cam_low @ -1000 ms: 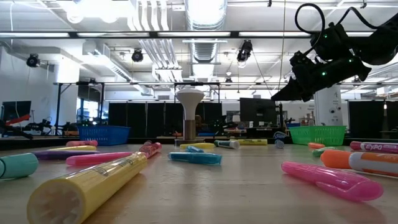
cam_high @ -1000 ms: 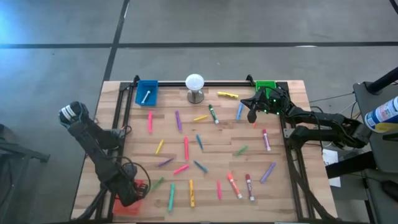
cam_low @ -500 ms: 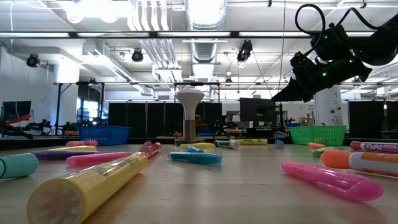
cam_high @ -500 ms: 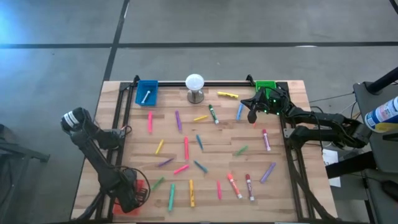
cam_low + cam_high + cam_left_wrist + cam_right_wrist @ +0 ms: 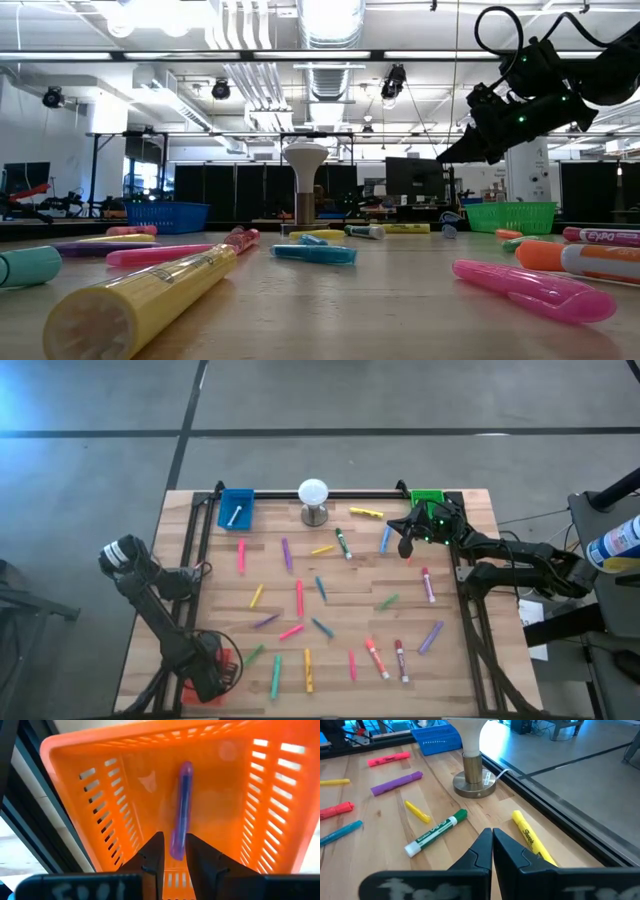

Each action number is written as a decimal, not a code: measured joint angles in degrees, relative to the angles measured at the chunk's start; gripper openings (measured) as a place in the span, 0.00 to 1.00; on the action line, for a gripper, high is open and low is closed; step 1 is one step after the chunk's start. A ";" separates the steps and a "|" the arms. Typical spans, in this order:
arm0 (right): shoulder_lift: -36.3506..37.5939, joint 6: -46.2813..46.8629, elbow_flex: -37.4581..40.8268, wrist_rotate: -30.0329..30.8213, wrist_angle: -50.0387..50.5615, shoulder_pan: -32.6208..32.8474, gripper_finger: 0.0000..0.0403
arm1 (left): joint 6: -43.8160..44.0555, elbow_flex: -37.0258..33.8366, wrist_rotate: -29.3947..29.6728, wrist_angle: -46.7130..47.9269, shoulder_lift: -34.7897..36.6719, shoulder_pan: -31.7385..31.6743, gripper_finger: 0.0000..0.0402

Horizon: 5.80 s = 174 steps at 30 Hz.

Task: Pick & Place Markers
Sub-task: Adjust the orange bin on the table, then put the blue highlighter pen into the green bin

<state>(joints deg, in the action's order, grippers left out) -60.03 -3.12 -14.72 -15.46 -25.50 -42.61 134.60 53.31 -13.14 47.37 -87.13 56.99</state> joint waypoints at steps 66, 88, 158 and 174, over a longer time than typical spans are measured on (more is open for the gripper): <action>-0.02 -0.02 0.07 0.00 -0.48 0.00 0.02 | -32.85 2.69 -2.34 -5.28 -0.04 -9.00 0.00; -0.02 2.16 2.24 0.46 -0.33 0.00 0.02 | -56.37 -8.06 24.08 -13.38 10.17 -23.89 0.00; -41.07 60.76 -40.26 29.11 57.12 13.88 0.35 | -116.32 -39.62 22.59 -108.70 0.87 -68.91 0.00; -41.08 56.73 -43.40 28.16 62.06 13.88 0.13 | -116.78 -39.62 22.61 -108.63 0.90 -69.00 0.00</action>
<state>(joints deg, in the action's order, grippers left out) -101.11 53.62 -58.13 12.70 36.57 -28.73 17.82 13.69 9.47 -61.25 -86.24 -12.01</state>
